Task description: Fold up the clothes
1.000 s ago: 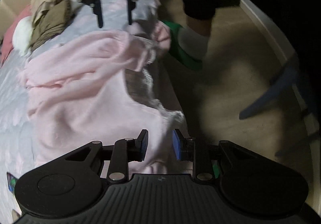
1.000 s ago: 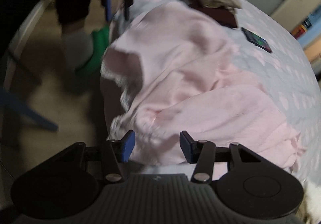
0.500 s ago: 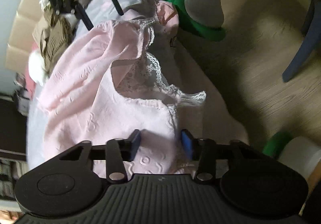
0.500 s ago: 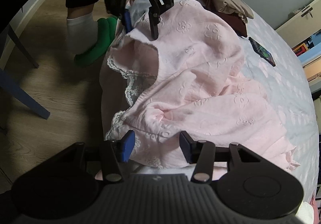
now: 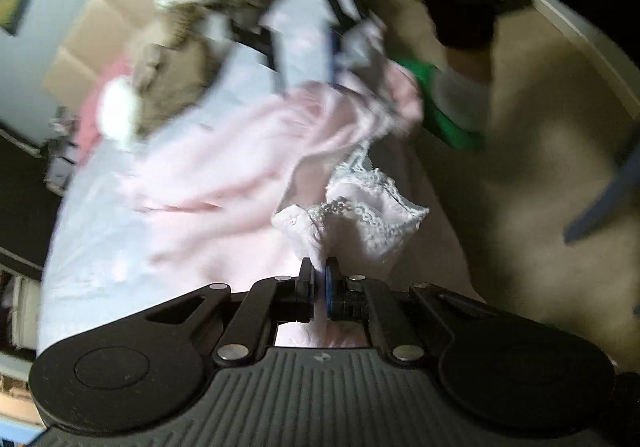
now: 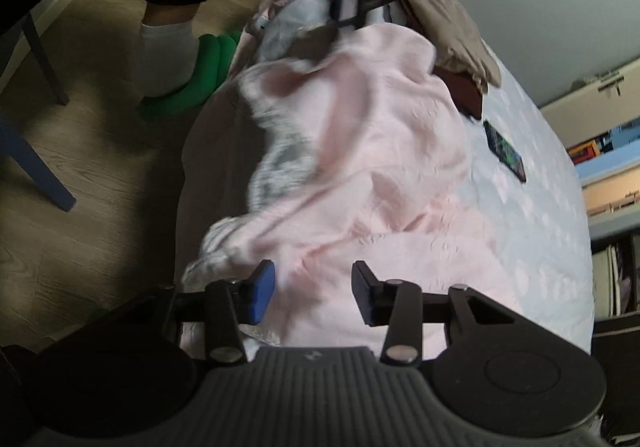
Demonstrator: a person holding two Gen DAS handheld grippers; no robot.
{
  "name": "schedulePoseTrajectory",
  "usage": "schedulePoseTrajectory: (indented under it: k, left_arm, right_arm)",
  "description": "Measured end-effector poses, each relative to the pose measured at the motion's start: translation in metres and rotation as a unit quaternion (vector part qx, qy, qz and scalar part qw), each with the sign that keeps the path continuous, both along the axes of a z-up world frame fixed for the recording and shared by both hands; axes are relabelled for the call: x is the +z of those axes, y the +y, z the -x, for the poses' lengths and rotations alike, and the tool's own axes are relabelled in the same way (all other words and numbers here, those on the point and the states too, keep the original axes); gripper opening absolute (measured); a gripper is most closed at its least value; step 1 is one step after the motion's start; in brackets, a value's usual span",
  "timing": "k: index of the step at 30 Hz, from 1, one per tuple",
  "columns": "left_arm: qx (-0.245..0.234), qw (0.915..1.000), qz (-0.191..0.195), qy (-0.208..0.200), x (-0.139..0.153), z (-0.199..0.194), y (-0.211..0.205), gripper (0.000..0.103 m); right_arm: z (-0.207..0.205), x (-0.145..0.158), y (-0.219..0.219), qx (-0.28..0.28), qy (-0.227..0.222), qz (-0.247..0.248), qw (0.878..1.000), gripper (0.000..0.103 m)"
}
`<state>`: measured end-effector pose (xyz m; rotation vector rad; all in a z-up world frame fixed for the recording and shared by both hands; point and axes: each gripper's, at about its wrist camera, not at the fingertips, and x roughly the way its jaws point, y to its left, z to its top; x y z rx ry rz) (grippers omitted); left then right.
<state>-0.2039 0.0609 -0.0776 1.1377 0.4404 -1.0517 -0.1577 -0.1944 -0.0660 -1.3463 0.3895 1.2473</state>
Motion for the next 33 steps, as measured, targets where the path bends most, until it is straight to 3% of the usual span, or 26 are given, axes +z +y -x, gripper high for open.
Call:
schedulePoseTrajectory:
  k: [4,8,9,11,16,19,21,27,29,33]
  left_arm:
    - [0.018,0.9990,0.035,-0.020,0.030,0.001,0.007,0.003]
    - [0.021,0.9989,0.034,-0.022,0.031,0.001,0.006,0.003]
    - [0.021,0.9990,0.033,-0.021,0.029,0.001,0.005,0.003]
    - [0.024,0.9989,0.036,-0.017,0.029,0.000,0.005,0.003]
    - [0.035,0.9982,0.047,-0.009,0.034,-0.005,0.013,0.003]
    - [0.039,0.9981,0.045,-0.011,0.034,-0.006,0.016,0.003]
    - [0.043,0.9981,0.043,-0.012,0.034,-0.007,0.017,0.003]
    - [0.073,0.9955,0.057,-0.021,0.053,-0.015,0.019,0.003]
    - [0.084,0.9941,0.063,-0.024,0.060,-0.017,0.019,0.003]
    - [0.125,0.9837,0.123,-0.037,0.103,-0.026,0.023,0.003]
  right_arm:
    - [0.005,-0.006,0.006,0.014,0.006,0.020,1.000,0.045]
    - [0.007,-0.011,0.012,0.017,0.008,0.029,0.999,0.045]
    - [0.008,-0.013,0.014,0.017,0.006,0.032,0.999,0.042]
    - [0.009,-0.017,0.018,0.018,0.006,0.042,0.999,0.025]
    - [0.003,-0.019,0.019,-0.006,0.009,0.042,0.999,0.023]
    - [-0.003,-0.017,0.019,-0.029,0.008,0.032,0.999,0.008]
    - [-0.006,-0.015,0.019,-0.044,0.007,0.025,0.999,0.006]
    - [-0.022,0.049,0.009,-0.137,-0.020,-0.086,0.987,0.005]
    - [-0.026,0.073,0.004,-0.167,-0.034,-0.126,0.977,0.005]
    - [-0.030,0.129,-0.006,-0.219,-0.063,-0.206,0.952,0.004]
